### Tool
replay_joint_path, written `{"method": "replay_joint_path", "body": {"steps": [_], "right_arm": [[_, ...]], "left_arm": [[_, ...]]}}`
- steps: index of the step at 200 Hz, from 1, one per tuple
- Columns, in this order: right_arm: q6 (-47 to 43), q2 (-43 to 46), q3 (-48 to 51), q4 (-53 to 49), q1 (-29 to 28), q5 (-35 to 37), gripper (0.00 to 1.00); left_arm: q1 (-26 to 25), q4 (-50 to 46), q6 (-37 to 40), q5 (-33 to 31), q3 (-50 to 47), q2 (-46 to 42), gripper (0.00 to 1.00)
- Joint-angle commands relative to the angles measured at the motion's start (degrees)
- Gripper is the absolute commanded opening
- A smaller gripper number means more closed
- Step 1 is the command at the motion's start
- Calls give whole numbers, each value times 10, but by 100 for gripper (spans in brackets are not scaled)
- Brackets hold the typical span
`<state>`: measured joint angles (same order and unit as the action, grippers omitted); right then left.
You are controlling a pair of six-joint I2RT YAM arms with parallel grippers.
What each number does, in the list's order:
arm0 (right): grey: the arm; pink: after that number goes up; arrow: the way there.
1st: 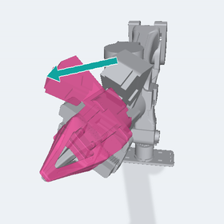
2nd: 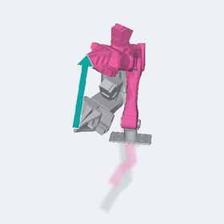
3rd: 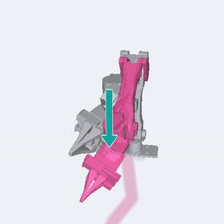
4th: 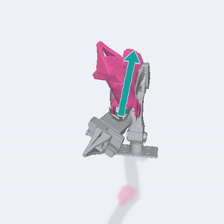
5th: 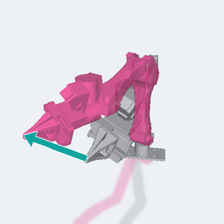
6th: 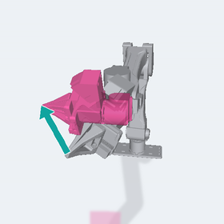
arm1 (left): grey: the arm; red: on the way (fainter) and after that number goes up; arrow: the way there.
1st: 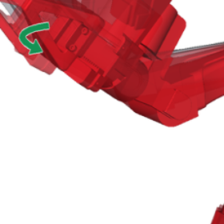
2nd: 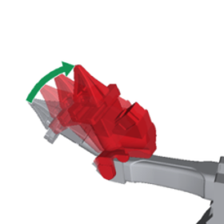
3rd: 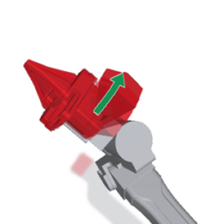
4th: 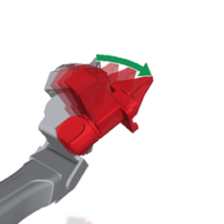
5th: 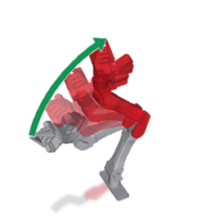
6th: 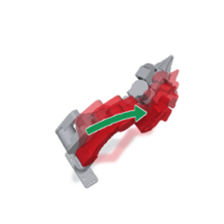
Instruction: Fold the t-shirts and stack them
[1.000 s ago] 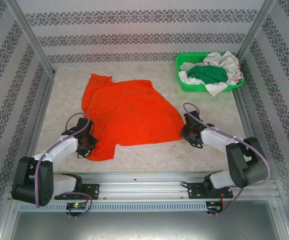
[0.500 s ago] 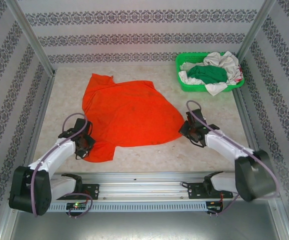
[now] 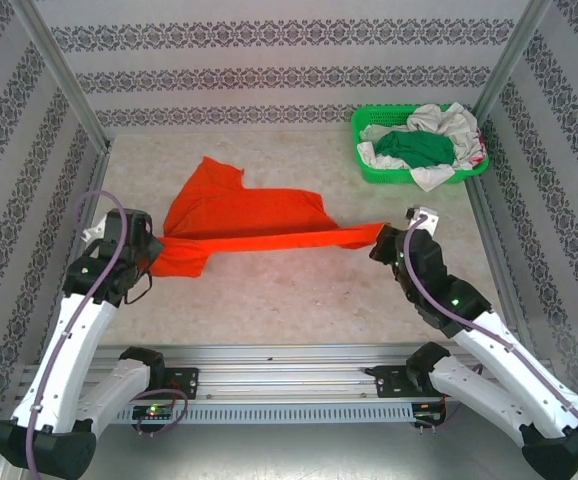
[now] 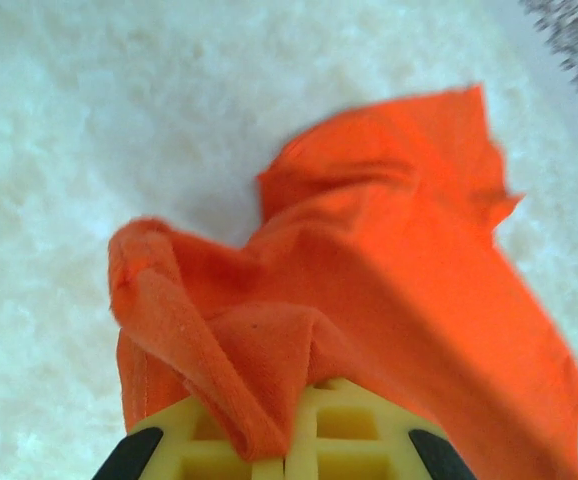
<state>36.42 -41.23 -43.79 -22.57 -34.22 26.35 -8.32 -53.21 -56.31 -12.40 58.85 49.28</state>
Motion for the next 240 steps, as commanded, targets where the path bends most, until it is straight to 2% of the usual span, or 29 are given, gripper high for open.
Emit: {"method": "replay_joint_path", "body": {"steps": [1,34,54,80,114,170,217,240], "right_arm": [[-58,-15,-46,-5,-7,53,0],[-67,-116,-99,-13,26,21,0],[-69,-181,-112,32,64,-44,0],[-77,-278,-140,116,108,-129,0],[-131,-435,-279,155,124,-160,0],[-132,-637,-591,170,149,-228,0],[-120,-718,-871,147,154,-281,0],[-141,-749,-1037,91,155,-294,0]], "left_arm": [[-6,-45,66,-36,47,0,0],[-6,40,134,-8,13,15,0],[-4,97,152,-5,-10,53,0],[14,200,167,16,-9,134,0],[50,293,181,16,63,277,0],[83,301,229,36,358,477,0],[98,219,268,58,732,610,0],[101,177,292,58,911,652,0]]}}
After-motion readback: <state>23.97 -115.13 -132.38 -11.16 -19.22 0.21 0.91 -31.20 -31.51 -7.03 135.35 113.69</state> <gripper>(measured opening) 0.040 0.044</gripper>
